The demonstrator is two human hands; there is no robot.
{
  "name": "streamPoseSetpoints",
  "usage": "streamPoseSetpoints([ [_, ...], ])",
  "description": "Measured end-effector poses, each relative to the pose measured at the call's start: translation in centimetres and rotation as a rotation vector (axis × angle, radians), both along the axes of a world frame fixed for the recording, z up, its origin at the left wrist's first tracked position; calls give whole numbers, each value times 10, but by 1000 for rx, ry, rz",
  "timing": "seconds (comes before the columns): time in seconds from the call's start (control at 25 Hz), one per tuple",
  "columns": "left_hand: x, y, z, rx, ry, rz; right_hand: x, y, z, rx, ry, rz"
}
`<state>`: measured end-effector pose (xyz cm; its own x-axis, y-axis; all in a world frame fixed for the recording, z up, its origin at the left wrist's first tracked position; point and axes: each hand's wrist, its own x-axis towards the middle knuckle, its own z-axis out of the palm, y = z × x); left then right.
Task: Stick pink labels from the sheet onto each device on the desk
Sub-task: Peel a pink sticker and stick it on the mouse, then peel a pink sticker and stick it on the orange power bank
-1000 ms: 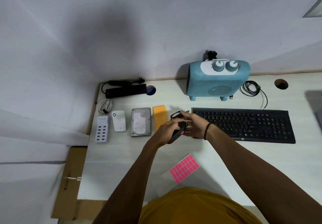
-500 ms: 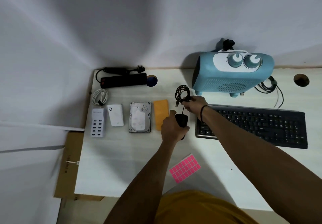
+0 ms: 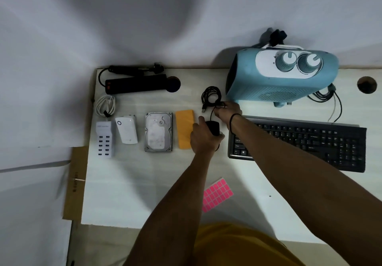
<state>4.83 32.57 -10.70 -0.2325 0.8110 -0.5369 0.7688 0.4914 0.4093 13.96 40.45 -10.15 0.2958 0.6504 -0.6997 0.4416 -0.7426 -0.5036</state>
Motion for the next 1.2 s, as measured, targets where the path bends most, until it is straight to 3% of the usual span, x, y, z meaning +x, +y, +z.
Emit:
streamPoseSetpoints([
  [0.32, -6, -17, 32, 43, -21, -19, 9, -44, 32, 64, -33, 110],
  [0.6, -38, -92, 34, 35, -46, -228, 3, -153, 41, 107, 52, 138],
  [0.88, -83, -168, 12, -113, 30, -398, -9, -252, 15, -10, -26, 444],
  [1.08, -102, -198, 2, -155, 139, -470, -22, -282, 5, -43, -167, 802],
  [1.2, -105, -212, -2, -156, 231, -483, -27, -292, 2, -39, -222, 883],
])
